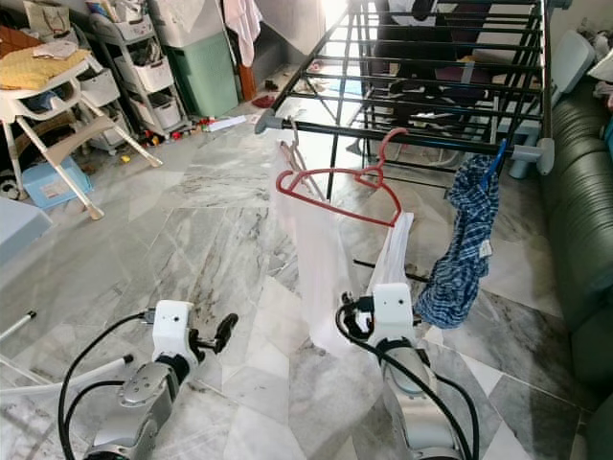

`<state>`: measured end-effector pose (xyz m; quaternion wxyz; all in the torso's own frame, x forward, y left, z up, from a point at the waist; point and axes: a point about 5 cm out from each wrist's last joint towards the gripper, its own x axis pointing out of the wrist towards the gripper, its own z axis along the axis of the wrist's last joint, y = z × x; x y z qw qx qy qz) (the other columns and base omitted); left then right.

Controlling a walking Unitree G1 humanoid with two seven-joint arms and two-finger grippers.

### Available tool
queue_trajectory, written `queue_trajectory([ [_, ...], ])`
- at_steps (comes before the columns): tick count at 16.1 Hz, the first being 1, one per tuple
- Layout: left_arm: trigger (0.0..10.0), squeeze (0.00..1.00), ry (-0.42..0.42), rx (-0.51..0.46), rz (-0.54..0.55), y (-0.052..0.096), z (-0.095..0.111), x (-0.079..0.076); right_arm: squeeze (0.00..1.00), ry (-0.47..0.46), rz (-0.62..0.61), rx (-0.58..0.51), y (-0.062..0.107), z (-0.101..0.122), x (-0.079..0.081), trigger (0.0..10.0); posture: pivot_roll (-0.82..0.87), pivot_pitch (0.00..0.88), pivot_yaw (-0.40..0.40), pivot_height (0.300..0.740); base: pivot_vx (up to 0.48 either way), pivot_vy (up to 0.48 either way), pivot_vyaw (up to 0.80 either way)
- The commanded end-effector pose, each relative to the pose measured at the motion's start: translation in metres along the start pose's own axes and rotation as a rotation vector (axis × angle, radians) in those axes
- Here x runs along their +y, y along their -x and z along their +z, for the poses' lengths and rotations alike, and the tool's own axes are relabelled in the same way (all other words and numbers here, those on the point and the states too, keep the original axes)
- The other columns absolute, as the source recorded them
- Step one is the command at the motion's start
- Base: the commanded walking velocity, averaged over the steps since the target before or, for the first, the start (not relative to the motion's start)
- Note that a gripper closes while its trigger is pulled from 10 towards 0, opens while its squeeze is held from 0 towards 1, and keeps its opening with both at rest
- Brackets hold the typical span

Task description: Hang hanger

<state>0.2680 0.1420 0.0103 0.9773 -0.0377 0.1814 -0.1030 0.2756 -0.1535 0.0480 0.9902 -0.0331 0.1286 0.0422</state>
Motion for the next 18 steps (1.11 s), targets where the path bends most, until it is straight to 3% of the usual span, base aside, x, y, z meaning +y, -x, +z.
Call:
queue_trajectory([
  [1,10.0,0.00,-0.004,-0.008,0.006,-0.0004,0.0014,0.0043,0.00,-0.005,0.007,-0.017,-0.0030,0.0039,0.0024,10.0,-0.11,0.000,0.096,0.740,0.000,0.000,0.00],
  [18,10.0,0.00,-0.030,-0.006,0.019,-0.0035,0.0004,0.0090,0.00,-0.023,0.011,-0.021,-0.0104,0.0026,0.0046,10.0,-0.10,0.000,0.098,0.740,0.000,0.000,0.00],
])
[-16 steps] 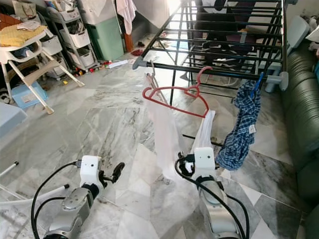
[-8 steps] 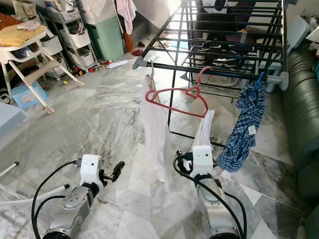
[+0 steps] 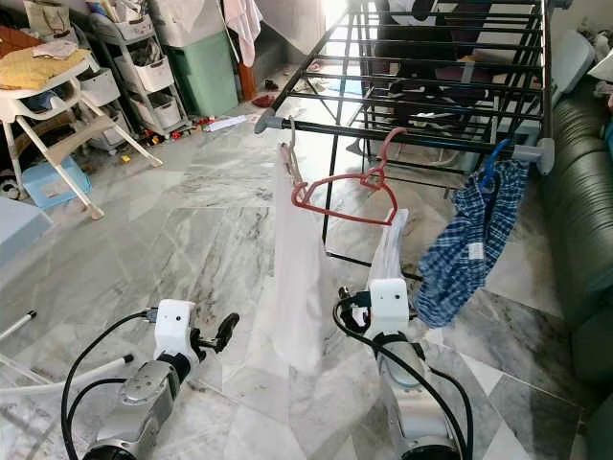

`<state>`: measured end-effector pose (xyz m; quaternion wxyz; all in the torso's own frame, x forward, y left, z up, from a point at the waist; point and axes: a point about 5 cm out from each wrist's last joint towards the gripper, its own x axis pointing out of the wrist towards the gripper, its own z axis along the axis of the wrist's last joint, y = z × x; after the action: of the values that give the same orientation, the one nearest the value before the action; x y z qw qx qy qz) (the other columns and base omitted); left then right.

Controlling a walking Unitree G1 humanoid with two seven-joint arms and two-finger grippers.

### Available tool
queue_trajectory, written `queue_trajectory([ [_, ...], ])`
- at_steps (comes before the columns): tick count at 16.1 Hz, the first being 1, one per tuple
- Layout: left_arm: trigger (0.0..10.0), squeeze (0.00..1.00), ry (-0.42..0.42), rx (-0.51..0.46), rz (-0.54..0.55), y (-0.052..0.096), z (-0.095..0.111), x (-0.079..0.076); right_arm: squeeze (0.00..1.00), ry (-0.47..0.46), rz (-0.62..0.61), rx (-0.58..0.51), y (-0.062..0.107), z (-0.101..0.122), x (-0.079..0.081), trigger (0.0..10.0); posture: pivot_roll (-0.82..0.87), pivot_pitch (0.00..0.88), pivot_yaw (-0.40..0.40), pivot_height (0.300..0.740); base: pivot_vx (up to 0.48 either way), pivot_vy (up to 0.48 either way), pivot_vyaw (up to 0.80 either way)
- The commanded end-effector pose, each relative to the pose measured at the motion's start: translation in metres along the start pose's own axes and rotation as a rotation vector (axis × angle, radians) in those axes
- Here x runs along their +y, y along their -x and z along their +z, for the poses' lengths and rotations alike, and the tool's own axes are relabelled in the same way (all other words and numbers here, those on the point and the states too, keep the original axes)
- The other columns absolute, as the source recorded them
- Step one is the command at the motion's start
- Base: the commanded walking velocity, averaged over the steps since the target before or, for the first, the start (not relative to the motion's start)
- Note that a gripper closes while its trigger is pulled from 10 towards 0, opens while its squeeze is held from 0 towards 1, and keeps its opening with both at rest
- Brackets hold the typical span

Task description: Hang hanger

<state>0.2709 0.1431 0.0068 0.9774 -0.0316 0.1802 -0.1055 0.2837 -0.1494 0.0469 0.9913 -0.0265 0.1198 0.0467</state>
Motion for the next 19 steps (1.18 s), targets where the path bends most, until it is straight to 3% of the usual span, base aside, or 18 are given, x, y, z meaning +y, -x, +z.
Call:
queue_trajectory([
  [1,10.0,0.00,-0.017,-0.005,0.020,0.000,0.002,0.007,0.00,-0.012,0.002,-0.002,-0.002,0.001,0.002,10.0,-0.10,0.000,0.098,0.740,0.000,0.000,0.00],
  [19,10.0,0.00,-0.022,0.041,0.033,0.001,-0.010,0.008,0.00,-0.011,0.010,0.025,-0.002,-0.006,0.002,10.0,-0.11,0.000,0.098,0.740,0.000,0.000,0.00],
])
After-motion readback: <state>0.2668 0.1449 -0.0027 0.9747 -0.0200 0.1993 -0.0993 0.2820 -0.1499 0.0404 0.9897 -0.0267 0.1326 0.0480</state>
